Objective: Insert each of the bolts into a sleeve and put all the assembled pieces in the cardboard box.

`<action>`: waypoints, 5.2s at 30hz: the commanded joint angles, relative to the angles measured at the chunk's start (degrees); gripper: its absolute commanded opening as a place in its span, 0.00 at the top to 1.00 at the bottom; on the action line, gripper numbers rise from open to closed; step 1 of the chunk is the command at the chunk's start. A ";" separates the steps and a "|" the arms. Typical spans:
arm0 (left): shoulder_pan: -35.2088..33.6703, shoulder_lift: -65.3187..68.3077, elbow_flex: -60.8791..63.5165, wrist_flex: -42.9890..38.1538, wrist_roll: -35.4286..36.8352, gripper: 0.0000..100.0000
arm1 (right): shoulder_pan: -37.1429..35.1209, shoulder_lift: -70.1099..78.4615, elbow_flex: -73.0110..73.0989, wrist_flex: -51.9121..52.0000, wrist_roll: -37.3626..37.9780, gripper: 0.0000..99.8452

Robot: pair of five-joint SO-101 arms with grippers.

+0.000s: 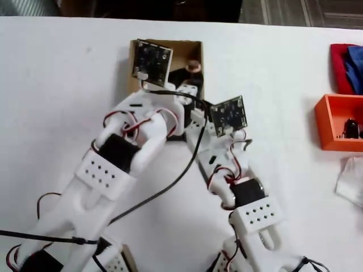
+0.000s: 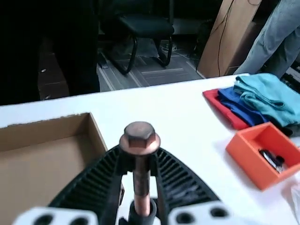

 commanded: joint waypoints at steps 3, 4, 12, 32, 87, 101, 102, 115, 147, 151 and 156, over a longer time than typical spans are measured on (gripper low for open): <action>0.53 -0.53 -2.24 5.80 -0.26 0.98 | 2.33 -2.51 -0.88 -1.45 0.35 0.98; 0.53 -0.53 -2.24 6.15 -0.18 0.98 | 2.51 -2.51 -0.88 -1.45 0.35 0.98; 0.53 -0.53 -2.77 9.41 -0.26 0.98 | 2.59 -2.51 -0.88 -1.45 0.35 0.98; -1.58 -9.41 -2.77 20.31 -0.26 0.76 | 2.86 -2.59 -0.88 -1.45 0.18 0.98; -48.70 12.13 31.16 15.82 -28.22 0.92 | 4.09 121.45 -156.40 61.23 -7.47 0.98; -48.70 12.40 31.16 15.03 -27.96 0.92 | 3.74 127.16 -156.40 61.23 -9.85 0.98; -48.70 12.40 31.16 14.95 -27.96 0.92 | 3.74 127.16 -156.40 61.76 -9.85 0.98; -48.70 12.31 31.69 14.95 -27.96 0.92 | 3.82 127.25 -156.40 64.92 -9.85 0.98; -48.70 12.40 31.69 14.95 -27.96 0.92 | 3.82 134.55 -155.87 65.89 -11.96 0.98; -48.70 12.40 31.69 14.95 -27.96 0.92 | 3.82 134.55 -156.13 65.98 -11.87 0.96; -48.70 12.40 31.78 14.95 -27.96 0.92 | 3.82 132.97 -157.27 65.89 -11.87 0.90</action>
